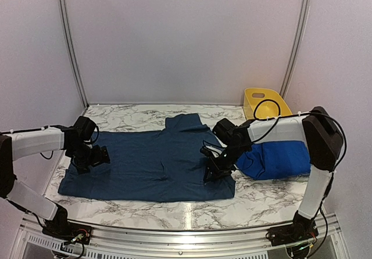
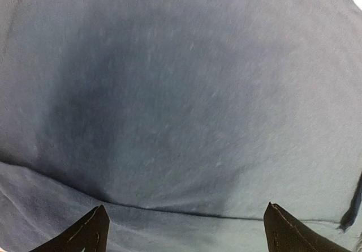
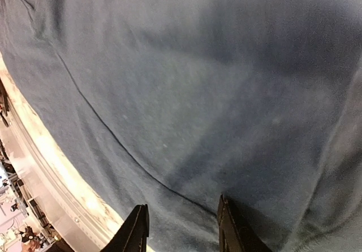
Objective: Fold and stack the mixed laundry pile
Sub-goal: Move the 1/3-folded T-shirt to the center of the board.
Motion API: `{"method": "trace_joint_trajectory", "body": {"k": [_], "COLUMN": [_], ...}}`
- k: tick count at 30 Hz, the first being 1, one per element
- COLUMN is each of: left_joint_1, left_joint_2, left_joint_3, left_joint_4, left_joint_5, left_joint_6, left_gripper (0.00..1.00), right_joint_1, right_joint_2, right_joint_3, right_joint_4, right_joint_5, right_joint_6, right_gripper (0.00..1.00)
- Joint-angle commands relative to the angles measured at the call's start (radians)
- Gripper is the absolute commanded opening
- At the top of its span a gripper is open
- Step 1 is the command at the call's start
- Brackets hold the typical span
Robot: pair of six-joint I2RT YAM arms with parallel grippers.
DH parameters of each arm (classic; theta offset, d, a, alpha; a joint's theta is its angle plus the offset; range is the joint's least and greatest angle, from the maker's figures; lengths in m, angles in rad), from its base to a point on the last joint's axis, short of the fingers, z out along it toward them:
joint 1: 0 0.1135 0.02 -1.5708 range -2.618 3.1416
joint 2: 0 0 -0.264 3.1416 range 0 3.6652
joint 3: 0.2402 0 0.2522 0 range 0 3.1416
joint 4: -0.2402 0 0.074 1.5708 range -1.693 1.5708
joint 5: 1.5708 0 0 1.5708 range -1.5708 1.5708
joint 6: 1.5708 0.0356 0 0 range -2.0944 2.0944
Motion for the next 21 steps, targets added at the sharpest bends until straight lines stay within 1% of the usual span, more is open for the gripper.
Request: {"method": "trace_joint_trajectory", "body": {"k": [1,4,7,12,15,21], "left_joint_1": [-0.002,-0.001,-0.001,-0.001,-0.002,-0.007], "left_joint_2": [0.047,0.119,0.168,0.222,0.204,0.089], "left_joint_3": [0.097,0.138,0.155,0.131,0.083,-0.029], "left_joint_4": [-0.065,-0.043,-0.02,-0.002,0.0,-0.007], "left_joint_5": [-0.041,-0.046,-0.05,-0.019,-0.007,0.054], "left_joint_6": [0.014,0.018,0.032,0.054,0.053,0.044], "left_gripper": [0.99,0.99,0.99,0.99,0.99,0.99], "right_joint_1": [-0.01,-0.01,-0.01,-0.009,-0.009,0.013], "right_joint_2": [0.013,0.067,0.104,0.102,0.069,-0.029], "right_joint_3": [0.127,0.163,0.152,0.051,-0.022,-0.153], "right_joint_4": [-0.058,-0.048,-0.022,0.025,0.035,0.022], "right_joint_5": [0.037,0.047,0.049,0.045,0.046,0.01], "right_joint_6": [-0.009,-0.021,-0.023,-0.02,-0.015,-0.004], "right_gripper": [0.38,0.38,0.38,0.38,0.38,0.38]}}
